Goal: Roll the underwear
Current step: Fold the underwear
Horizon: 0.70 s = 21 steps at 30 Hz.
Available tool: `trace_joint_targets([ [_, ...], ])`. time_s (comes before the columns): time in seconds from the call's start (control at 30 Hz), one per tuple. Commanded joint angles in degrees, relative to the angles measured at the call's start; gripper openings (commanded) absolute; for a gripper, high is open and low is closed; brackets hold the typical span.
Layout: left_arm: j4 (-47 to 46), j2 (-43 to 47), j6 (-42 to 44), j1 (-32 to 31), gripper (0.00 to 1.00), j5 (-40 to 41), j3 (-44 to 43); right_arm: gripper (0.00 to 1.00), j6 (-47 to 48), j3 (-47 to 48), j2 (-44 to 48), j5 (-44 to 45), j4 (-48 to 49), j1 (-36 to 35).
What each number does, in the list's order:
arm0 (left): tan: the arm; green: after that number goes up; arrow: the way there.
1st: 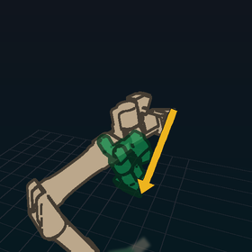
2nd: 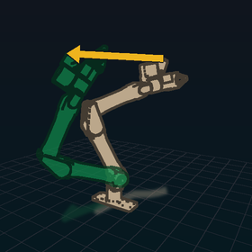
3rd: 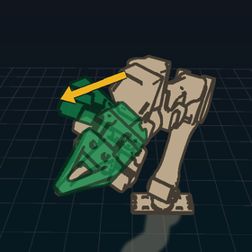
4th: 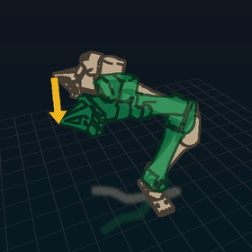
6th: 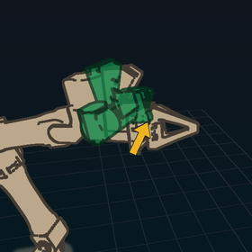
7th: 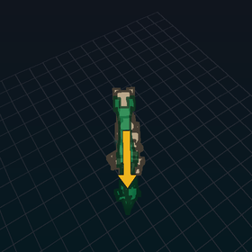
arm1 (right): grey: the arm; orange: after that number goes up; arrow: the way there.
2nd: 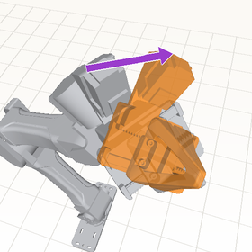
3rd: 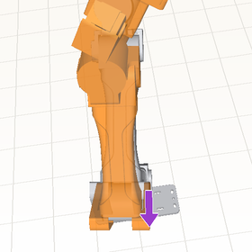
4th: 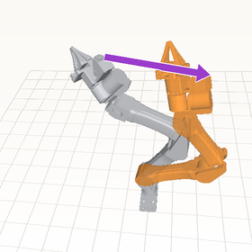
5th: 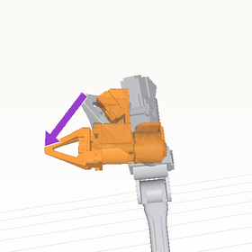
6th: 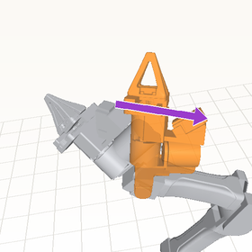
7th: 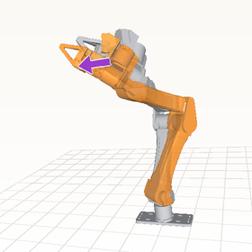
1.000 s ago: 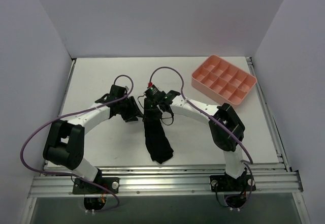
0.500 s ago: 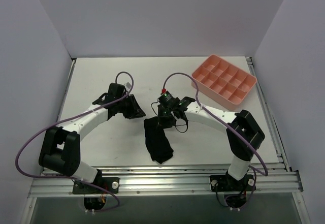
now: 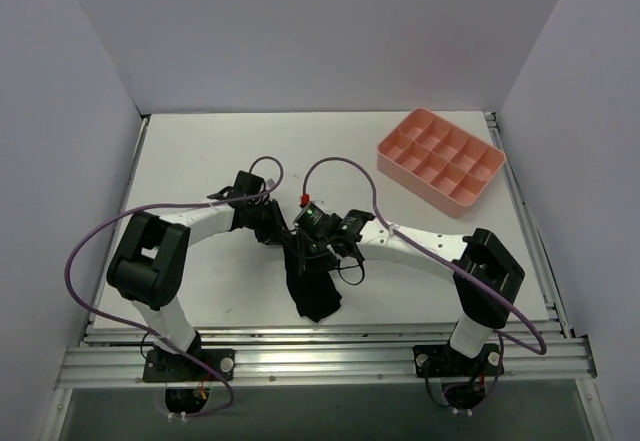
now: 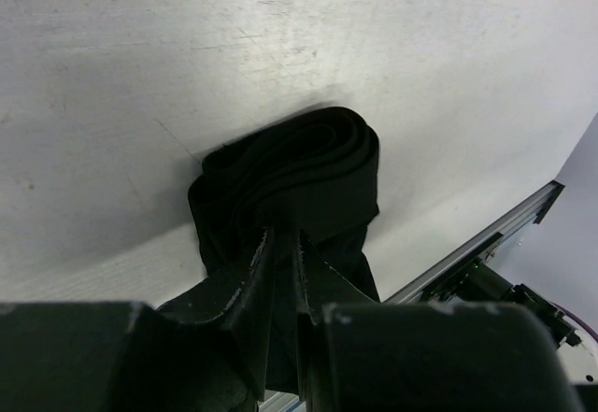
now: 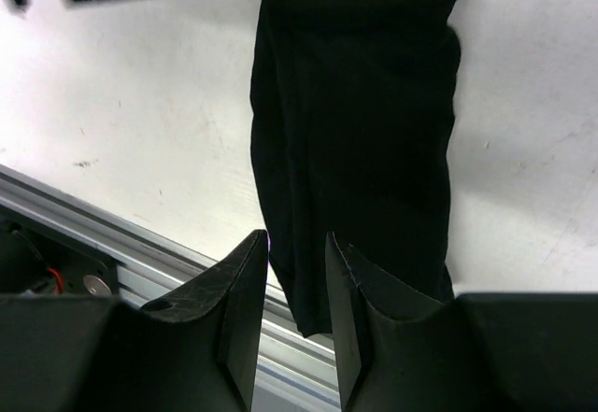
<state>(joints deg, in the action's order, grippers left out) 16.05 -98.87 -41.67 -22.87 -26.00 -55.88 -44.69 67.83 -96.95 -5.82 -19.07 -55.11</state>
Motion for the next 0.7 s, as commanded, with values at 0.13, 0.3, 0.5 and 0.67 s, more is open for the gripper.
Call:
trace_joint_targets([
  [0.13,-3.75,-3.52,1.68,-0.07,0.2,-0.72,-1.25,0.3,0.04,2.13,-0.96,5.65,-4.92,-5.18],
  [0.3,-4.28,-4.14,1.59,-0.07,0.21,-0.46,-0.55,0.3,-0.14,4.67,-4.21,9.69,-8.43,-7.99],
  [0.5,-4.37,-4.4,1.77,-0.07,0.21,-0.02,-0.29,0.3,1.0,7.49,-7.2,14.08,-13.09,-10.19],
  [0.67,-4.28,-4.67,1.94,-0.07,0.21,0.07,-0.37,0.29,1.18,9.16,-9.31,16.11,-15.3,-11.51],
])
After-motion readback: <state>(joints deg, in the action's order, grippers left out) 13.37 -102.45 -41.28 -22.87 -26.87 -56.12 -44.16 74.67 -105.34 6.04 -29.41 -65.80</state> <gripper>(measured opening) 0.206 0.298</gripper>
